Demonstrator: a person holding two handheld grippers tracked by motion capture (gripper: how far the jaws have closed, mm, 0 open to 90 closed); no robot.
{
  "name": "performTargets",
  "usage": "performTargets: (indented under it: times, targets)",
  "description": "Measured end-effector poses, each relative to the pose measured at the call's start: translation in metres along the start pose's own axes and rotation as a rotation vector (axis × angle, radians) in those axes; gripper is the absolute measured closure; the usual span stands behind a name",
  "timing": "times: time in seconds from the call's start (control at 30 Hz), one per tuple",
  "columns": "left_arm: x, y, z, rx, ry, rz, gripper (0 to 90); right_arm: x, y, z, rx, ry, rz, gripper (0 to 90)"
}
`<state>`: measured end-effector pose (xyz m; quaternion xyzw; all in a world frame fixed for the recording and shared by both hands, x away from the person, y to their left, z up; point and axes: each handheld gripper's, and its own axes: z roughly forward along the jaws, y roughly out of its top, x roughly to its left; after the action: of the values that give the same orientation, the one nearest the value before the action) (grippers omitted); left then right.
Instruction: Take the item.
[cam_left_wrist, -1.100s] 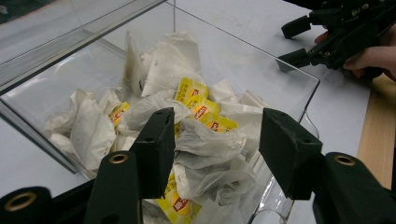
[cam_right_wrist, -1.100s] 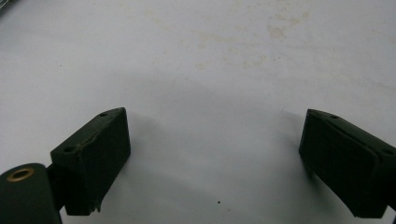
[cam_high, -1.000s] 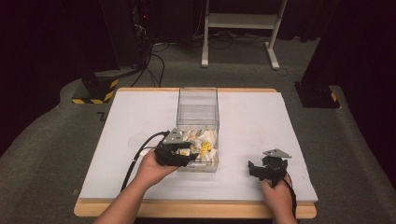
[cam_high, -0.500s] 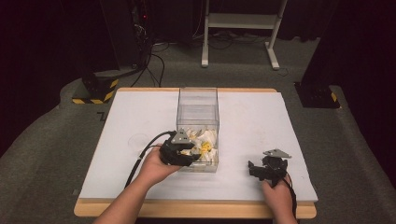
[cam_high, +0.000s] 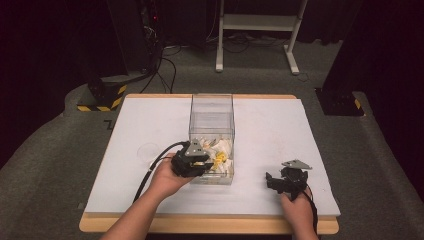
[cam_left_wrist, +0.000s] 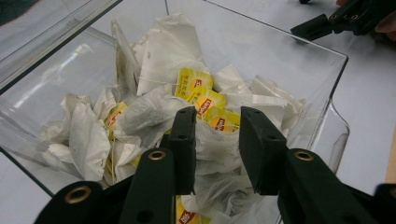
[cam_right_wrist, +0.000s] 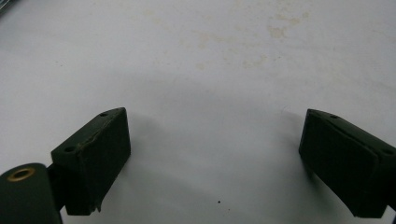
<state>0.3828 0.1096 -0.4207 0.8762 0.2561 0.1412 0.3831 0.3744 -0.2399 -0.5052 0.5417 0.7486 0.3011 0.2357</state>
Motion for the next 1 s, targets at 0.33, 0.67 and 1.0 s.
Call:
performTargets:
  times: [0.33, 0.67, 1.0]
  targets:
    - [-0.0037, -0.0037, -0.0074, -0.019, -0.008, 0.003, 69.7, 0.0000, 0.0000, 0.0000, 0.000, 0.000, 0.000, 8.8]
    - [-0.0008, -0.0070, -0.0072, 0.002, -0.033, -0.010, 69.7, 0.0000, 0.0000, 0.0000, 0.000, 0.000, 0.000, 8.9]
    - [0.0001, -0.0055, -0.0010, 0.001, -0.036, -0.023, 73.3, 0.0000, 0.0000, 0.0000, 0.000, 0.001, 0.000, 8.9]
